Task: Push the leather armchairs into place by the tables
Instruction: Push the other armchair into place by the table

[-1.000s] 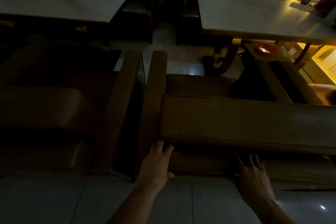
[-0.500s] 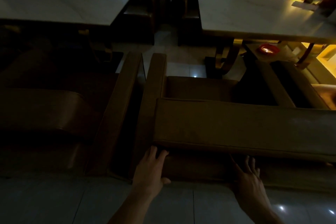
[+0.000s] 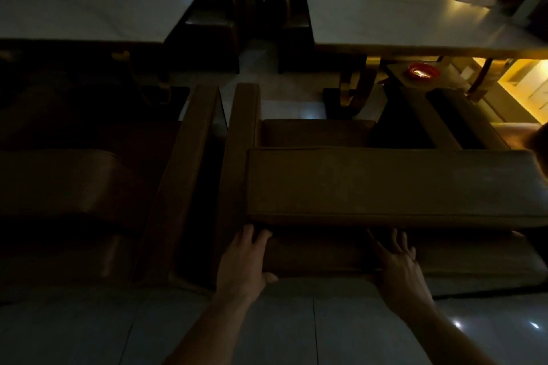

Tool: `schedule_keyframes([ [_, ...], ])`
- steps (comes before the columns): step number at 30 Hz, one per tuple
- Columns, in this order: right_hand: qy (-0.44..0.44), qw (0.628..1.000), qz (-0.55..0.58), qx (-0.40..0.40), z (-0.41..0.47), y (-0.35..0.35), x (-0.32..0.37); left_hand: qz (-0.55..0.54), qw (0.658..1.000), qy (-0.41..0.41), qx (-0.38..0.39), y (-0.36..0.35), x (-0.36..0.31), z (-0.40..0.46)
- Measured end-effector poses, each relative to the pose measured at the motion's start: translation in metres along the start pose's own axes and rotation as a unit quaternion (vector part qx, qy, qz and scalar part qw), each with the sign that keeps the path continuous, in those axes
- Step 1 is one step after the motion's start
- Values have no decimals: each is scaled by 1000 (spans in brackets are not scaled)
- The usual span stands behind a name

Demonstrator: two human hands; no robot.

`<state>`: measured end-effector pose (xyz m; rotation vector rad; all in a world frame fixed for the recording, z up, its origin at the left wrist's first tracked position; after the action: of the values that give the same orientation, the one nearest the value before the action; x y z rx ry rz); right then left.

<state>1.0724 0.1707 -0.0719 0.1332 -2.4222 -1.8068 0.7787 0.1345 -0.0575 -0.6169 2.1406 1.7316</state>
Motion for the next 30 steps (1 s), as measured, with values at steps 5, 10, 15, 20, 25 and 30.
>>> schedule_keyframes([
  [5, -9, 1000, -21, 8, -3, 2, 3, 8, 1000, 9, 3, 0, -1, -1],
  [10, 0, 998, -44, 46, -7, 11, 3, 28, 999, 23, 8, -1, -5, -11],
  [15, 1, 997, -10, 76, -32, 41, 5, 45, 999, -10, 2, 19, -34, -22],
  [20, -25, 998, -8, 58, -76, 75, -5, 22, 998, -56, 17, 29, -79, -38],
  [25, -59, 998, -13, 20, -113, 119, -51, 11, 994, -91, 63, 25, -148, -48],
  [30, -84, 996, -3, -17, -147, 151, -127, 25, 988, -128, 86, 5, -244, -58],
])
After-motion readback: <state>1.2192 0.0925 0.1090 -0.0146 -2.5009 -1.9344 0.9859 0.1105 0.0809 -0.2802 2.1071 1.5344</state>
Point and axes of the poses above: each hand's wrist, its own z-axis towards the middle knuckle, its own y-axis out of the back of the hand, x = y × z, the point moved 9 cm from there along z, towards the middle knuckle, and after that the axes turned 11 degrees about -z, right-handed, at the moved point
